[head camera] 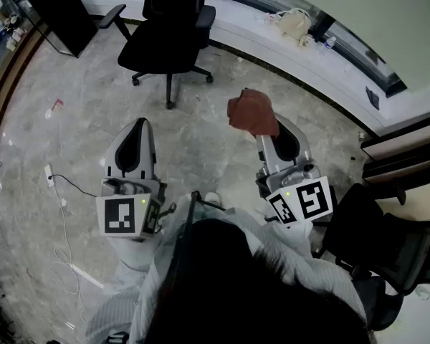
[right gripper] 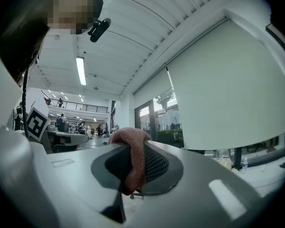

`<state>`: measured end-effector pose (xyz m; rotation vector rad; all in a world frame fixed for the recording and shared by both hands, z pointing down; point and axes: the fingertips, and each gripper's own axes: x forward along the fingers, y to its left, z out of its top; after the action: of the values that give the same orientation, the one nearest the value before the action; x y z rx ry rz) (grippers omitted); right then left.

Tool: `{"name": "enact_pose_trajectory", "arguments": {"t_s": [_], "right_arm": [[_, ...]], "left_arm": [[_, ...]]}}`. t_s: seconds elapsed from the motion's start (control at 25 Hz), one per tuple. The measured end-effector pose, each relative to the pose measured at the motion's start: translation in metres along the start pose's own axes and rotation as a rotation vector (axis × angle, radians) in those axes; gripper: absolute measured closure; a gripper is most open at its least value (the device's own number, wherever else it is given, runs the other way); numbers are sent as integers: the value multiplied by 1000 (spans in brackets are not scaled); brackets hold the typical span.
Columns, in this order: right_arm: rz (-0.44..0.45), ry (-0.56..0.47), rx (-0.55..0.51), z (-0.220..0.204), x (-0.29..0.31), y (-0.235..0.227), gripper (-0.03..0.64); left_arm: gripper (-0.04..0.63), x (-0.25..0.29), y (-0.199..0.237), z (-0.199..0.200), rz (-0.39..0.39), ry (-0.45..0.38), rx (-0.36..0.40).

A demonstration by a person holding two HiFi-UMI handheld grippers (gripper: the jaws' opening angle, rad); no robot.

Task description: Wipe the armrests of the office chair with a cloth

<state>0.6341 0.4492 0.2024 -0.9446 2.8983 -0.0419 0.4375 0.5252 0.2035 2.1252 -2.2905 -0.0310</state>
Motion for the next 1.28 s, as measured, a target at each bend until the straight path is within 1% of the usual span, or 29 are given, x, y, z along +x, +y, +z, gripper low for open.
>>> {"name": "enact_pose_trajectory", "arguments": {"t_s": [0.16,0.32,0.72,0.84,0.92,1.0,1.12,1.2,1.28], "right_arm": [[-2,0,2,1,-1,1,578],[-7,-2,5,2,-2,1,578],[2,-1,25,0,-2,1,578],[15,2,26,-2,-3,0,578],[26,5,25,-4,-1,-1,578],[37,10,27,-9,1,-1,578],[50,21,35,-17,15,-4,578],[57,28,37,-21,31,-6,578],[57,32,34,-25,52,-8,578]], "left_arm": [[592,-3,-1,-2,-17,11,5],[592,-3,1,4,3,-10,0],[592,-5,1,2,15,-2,-3],[592,-7,0,1,36,-4,-25],[592,-9,1,-5,55,8,-35],[592,-11,2,-14,54,18,-20],[592,-5,13,-21,67,21,-21],[592,7,26,-19,85,11,-35],[592,21,44,-19,92,8,-32]]}}
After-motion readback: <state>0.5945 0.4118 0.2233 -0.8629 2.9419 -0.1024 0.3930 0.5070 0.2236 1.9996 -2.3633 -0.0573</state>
